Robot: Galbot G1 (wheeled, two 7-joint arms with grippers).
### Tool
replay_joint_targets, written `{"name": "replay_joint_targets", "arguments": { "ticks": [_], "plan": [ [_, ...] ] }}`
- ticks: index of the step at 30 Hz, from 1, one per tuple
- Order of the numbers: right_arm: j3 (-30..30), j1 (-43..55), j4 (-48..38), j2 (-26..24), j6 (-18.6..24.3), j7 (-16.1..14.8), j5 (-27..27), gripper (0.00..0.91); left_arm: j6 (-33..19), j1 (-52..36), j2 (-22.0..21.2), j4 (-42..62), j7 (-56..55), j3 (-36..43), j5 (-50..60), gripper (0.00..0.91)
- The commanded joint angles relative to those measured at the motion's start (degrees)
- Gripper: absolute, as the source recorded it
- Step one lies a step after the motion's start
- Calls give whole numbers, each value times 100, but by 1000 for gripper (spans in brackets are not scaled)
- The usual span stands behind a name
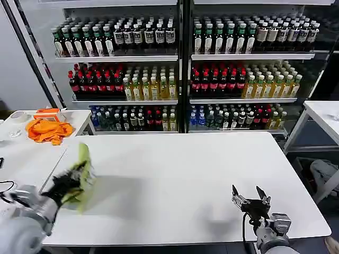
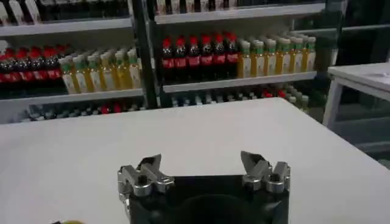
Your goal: Fold and organize the clothes.
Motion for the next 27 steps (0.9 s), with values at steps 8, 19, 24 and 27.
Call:
{"name": "replay_joint_targets", "arguments": {
  "ticks": [8,19,24,27],
  "plan": [
    [123,-153,179,-27,36,-23,34,907,103,-647,-345,-316,143,2596,2523,20],
    [24,1,126,-71,25,-26,44,907,438,-1359,-919,253,-242,3507,1721,20],
    [-158,226,-28,-90,-3,-30,38,907,-273,-1696,-1356,547,-279,3937,1276,907],
    [-331,411,-157,-86,-11,-16,50,907,-660,-1717,-1555,604,-701,4122,1195,907]
  ]
}}
